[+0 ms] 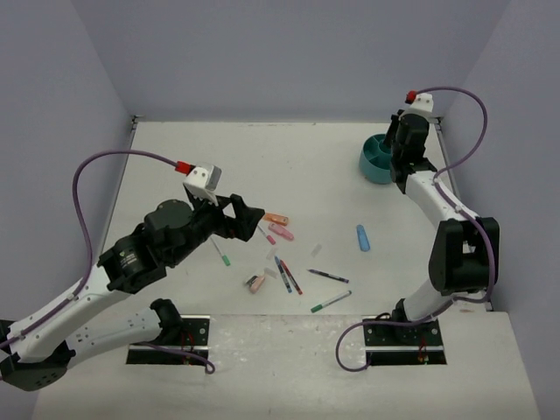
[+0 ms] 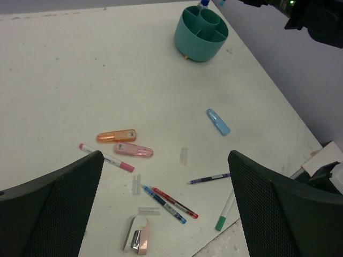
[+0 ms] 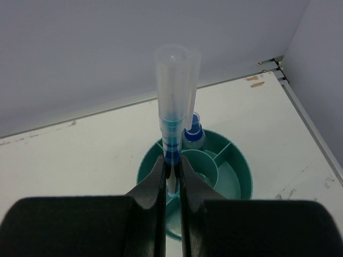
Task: Sort the stationery into containers
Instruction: Place the pen in the storage box.
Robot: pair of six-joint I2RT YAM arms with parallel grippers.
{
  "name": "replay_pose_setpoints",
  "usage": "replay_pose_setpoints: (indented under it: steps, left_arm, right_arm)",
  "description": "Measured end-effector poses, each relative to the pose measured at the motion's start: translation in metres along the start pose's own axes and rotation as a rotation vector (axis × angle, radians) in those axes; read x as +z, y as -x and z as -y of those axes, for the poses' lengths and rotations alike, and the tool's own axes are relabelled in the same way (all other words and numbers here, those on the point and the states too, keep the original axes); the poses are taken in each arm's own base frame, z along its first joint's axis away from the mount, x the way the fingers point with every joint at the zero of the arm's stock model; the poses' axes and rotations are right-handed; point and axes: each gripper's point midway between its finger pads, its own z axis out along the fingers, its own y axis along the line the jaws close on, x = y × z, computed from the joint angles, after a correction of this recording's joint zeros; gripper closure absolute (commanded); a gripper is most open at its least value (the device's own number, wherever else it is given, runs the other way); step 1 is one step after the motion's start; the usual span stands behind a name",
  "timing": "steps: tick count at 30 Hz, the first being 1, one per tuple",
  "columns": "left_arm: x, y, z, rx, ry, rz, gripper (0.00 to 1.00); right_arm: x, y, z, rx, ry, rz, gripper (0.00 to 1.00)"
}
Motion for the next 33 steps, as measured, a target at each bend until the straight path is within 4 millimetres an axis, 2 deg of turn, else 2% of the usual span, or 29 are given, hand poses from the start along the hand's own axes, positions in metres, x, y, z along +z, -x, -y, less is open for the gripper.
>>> replay_pose_setpoints:
  steps: [7, 12, 18, 20, 22, 24, 25, 26, 31, 33]
  left_arm:
    - [-0.021, -0.003, 0.001, -0.013, -0.062, 0.017, 0.0]
    - [-0.019, -0.016, -0.004, -0.004, -0.057, -0.007, 0.0]
    - [-0.018, -0.029, -0.008, 0.008, -0.054, -0.028, 0.0]
    - [-0.018, -0.033, -0.01, 0.01, -0.053, -0.03, 0.0]
    - [-0.018, -0.037, -0.012, 0.011, -0.051, -0.035, 0.0]
    - [-0.018, -0.04, -0.013, 0.012, -0.051, -0.039, 0.0]
    - [-0.018, -0.04, -0.012, 0.013, -0.052, -0.04, 0.0]
    - [-0.018, -0.04, -0.012, 0.012, -0.054, -0.04, 0.0]
    - [-0.018, -0.041, -0.014, 0.012, -0.048, -0.036, 0.0]
    - [-0.016, -0.043, -0.018, 0.014, -0.029, -0.034, 0.0]
  right_arm:
    - [0.026, -0.031, 0.014, -0.059, -0.031, -0.053, 1.0]
    - [0.037, -0.058, 0.015, -0.099, -0.031, -0.102, 0.99]
    - [0.043, -0.071, 0.022, -0.115, -0.039, -0.126, 0.99]
    - [0.044, -0.072, 0.023, -0.114, -0.038, -0.129, 0.87]
    - [0.044, -0.072, 0.023, -0.112, -0.032, -0.127, 0.71]
    - [0.045, -0.071, 0.022, -0.109, -0.026, -0.122, 0.47]
    - [0.045, -0.071, 0.021, -0.107, -0.023, -0.119, 0.39]
    - [0.045, -0.072, 0.022, -0.106, -0.023, -0.116, 0.34]
    - [0.034, -0.082, 0.025, -0.104, -0.026, -0.137, 0.26]
    - [0.021, -0.076, 0.026, -0.092, -0.026, -0.143, 0.13]
